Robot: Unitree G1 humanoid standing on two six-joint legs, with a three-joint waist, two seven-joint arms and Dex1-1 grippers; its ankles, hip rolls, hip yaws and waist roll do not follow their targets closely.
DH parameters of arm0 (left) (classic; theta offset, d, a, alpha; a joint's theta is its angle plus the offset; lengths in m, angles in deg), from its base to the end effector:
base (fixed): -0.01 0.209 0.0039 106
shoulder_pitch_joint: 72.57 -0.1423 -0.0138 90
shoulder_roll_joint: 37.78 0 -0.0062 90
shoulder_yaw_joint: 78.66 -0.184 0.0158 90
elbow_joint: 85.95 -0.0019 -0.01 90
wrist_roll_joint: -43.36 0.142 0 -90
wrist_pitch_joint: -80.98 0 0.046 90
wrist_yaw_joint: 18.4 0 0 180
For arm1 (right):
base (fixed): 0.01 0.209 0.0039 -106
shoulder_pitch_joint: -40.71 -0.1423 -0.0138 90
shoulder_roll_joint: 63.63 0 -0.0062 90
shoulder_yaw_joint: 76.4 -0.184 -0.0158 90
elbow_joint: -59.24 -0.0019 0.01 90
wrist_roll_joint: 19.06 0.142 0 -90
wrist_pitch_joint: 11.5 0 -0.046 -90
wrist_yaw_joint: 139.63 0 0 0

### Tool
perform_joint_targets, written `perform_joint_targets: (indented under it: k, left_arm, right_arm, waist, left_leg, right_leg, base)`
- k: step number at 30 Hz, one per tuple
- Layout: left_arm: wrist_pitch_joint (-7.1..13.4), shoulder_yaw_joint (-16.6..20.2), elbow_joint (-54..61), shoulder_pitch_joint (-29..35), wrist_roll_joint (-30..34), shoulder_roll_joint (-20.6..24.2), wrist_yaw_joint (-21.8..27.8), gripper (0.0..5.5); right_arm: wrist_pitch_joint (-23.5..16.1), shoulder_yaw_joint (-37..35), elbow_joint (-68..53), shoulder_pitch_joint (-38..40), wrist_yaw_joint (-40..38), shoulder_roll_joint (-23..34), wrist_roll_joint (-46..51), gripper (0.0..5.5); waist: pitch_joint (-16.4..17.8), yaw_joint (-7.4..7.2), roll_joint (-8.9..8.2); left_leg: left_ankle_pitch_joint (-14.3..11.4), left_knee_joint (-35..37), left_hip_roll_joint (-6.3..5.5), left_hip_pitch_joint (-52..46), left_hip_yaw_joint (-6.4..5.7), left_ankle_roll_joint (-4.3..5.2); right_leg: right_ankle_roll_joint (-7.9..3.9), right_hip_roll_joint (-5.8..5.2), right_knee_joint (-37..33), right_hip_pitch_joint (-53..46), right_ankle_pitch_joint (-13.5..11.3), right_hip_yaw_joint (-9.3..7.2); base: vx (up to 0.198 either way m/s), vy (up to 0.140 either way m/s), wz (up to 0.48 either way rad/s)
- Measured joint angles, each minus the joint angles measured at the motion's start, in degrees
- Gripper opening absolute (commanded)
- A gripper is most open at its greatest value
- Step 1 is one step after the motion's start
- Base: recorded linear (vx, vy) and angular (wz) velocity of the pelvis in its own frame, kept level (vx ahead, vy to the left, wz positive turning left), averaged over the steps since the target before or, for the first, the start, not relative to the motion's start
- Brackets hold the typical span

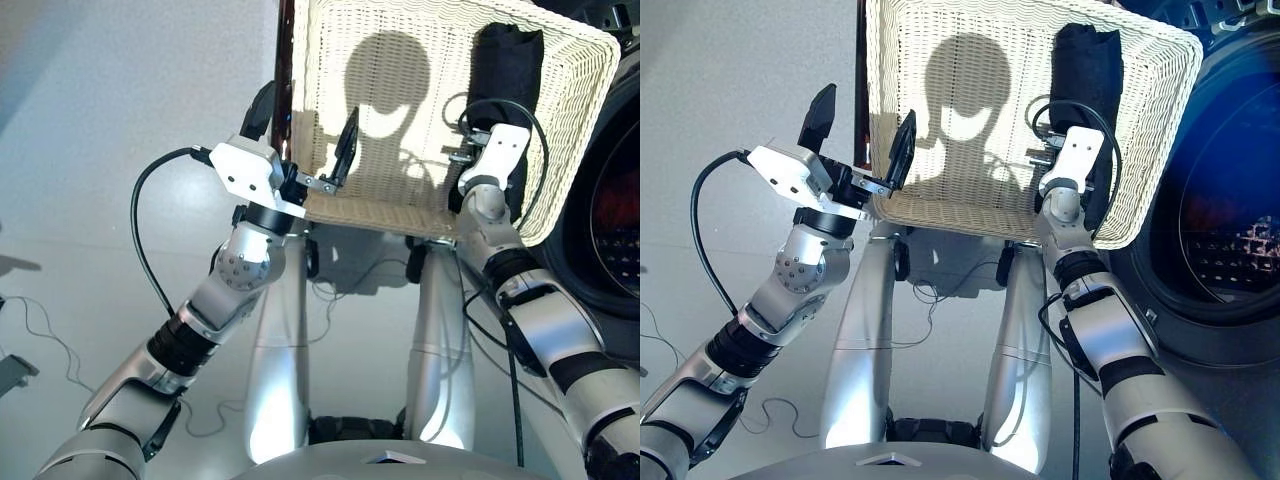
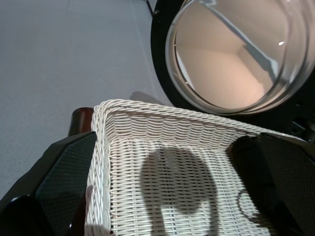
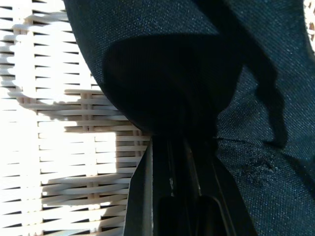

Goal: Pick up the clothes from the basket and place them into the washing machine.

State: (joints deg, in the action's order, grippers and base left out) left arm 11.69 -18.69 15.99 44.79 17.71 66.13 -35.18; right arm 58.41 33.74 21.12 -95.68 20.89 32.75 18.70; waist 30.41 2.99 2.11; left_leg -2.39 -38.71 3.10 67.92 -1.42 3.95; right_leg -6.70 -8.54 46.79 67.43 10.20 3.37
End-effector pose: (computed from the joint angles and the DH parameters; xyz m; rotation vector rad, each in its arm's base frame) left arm 0.2371 0.1107 0.1660 -0.0793 -0.7202 -0.4210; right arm 0.3406 -0.1843 0.1121 0.0844 -0.1717 -0.2685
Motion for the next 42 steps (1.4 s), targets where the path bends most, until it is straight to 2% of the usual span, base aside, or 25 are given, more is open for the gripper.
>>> perform_joint_targets:
  k: [4,6,7,11,15,22,27,30,33,36,39,42]
  left_arm:
    - [0.0,3.1,0.2,-0.7,0.2,0.1,-1.2,5.5]
    - [0.0,4.5,0.3,-1.6,0.5,0.5,-1.7,5.5]
    - [0.0,4.6,0.3,-1.9,0.6,0.7,-1.8,5.5]
    - [0.1,5.3,1.5,-5.0,2.9,1.2,-3.1,5.5]
    - [0.2,6.8,3.3,-7.1,4.3,1.7,-4.2,5.5]
    - [1.1,7.3,4.8,-7.4,4.3,2.1,-5.1,5.5]
    - [1.6,6.7,4.7,-7.2,4.1,2.8,-5.4,5.5]
    - [1.6,5.5,4.7,-6.4,3.9,3.4,-5.3,5.5]
    - [1.6,5.3,4.7,-5.4,3.6,4.1,-5.0,5.5]
    - [1.7,3.4,4.7,-3.4,2.8,5.8,-4.7,5.5]
    - [1.6,2.5,4.7,-2.5,2.6,7.1,-4.0,5.5]
    - [1.6,2.0,4.7,-1.6,2.6,8.0,-3.6,5.5]
  right_arm:
    - [-0.7,-1.4,-17.4,10.0,-1.5,1.7,0.7,0.0]
    - [-2.3,-2.9,-25.6,15.1,-2.4,1.6,0.6,0.0]
    - [-3.1,-3.6,-27.9,16.8,-2.6,1.5,0.6,0.0]
    - [-8.2,-9.3,-38.5,25.7,-5.3,0.3,-1.7,0.0]
    - [-11.2,-15.9,-39.6,28.7,-12.8,-1.0,-6.8,0.0]
    - [-11.6,-23.7,-29.5,26.2,-28.9,-1.6,-14.0,0.0]
    - [-10.9,-25.3,-14.7,20.0,-33.6,0.9,-14.3,0.0]
    - [-9.0,-25.4,-5.2,15.6,-33.3,4.9,-10.8,0.0]
    - [-7.4,-25.0,4.2,11.5,-28.8,9.5,-5.3,0.0]
    - [-4.9,-24.3,13.0,8.3,-24.4,14.7,-0.6,0.0]
    - [-2.5,-23.8,17.2,5.3,-20.7,18.3,2.5,0.0]
    - [-0.8,-23.1,19.7,3.6,-17.9,21.4,4.6,0.0]
  waist:
    - [0.3,-0.38,0.15]
    - [0.3,-1.39,0.13]
    - [0.3,-1.38,0.12]
    - [0.3,-3.32,0.03]
    - [0.3,-4.65,-0.25]
    - [0.3,-4.74,-0.99]
    - [0.3,-4.49,-1.24]
    - [0.3,-4.13,-1.28]
    - [0.3,-3.65,-1.28]
    - [0.3,-2.65,-1.27]
    - [0.3,-2.62,-1.25]
    - [0.3,-1.99,-1.21]
  left_leg:
    - [-0.4,-0.5,-0.01,0.0,0.06,0.05]
    - [-0.5,-0.5,-0.03,-0.1,0.0,-0.01]
    - [-0.5,-0.5,-0.09,-0.2,-0.02,-0.02]
    - [-0.8,-0.4,-0.13,-1.0,0.02,-0.48]
    - [-0.9,-0.3,-0.16,-1.3,-0.02,-0.42]
    - [-0.8,-0.4,-0.16,-1.8,-0.04,-0.73]
    - [-0.9,-0.7,-0.29,-1.9,-0.05,-1.08]
    - [-1.0,-0.6,-0.4,-2.1,-0.11,-1.42]
    - [-0.9,-0.5,-0.4,-2.1,-0.05,-1.4]
    - [-0.8,-0.7,-0.45,-2.0,-0.01,-1.4]
    - [-0.8,-0.7,-0.73,-2.0,-0.01,-1.46]
    - [-0.8,-0.9,-0.84,-2.1,-0.02,-1.48]
  right_leg:
    - [-0.41,-0.02,0.1,-0.1,0.3,-0.08]
    - [-0.41,-0.03,0.0,-0.4,0.4,-0.18]
    - [-0.42,-0.05,0.0,-0.5,0.4,-0.21]
    - [-0.26,0.02,-0.1,-1.4,0.7,-0.14]
    - [-0.31,-0.01,-0.4,-1.9,0.5,-0.12]
    - [-0.6,0.07,-1.2,-2.9,0.3,-0.3]
    - [-1.02,-0.02,-1.9,-3.5,0.0,-0.32]
    - [-1.26,-0.14,-2.2,-3.8,-0.2,-0.18]
    - [-1.3,-0.17,-2.4,-3.8,-0.4,-0.16]
    - [-1.48,-0.21,-2.7,-3.9,-0.5,-0.28]
    - [-1.8,-0.51,-2.8,-4.0,-0.7,-0.29]
    - [-1.83,-0.62,-2.7,-4.0,-0.7,-0.29]
  base:
    - [0.0,0.0,0.0]
    - [0.0,0.0,0.0]
    - [0.0,0.0,0.0]
    - [0.0,0.0,0.0]
    - [0.0,0.0,0.0]
    - [0.0,0.0,0.0]
    - [0.0,0.0,0.0]
    - [0.0,0.0,0.0]
    - [0.0,0.0,0.0]
    - [0.0,0.0,0.0]
    - [0.0,0.0,0.0]
    - [0.0,0.0,0.0]
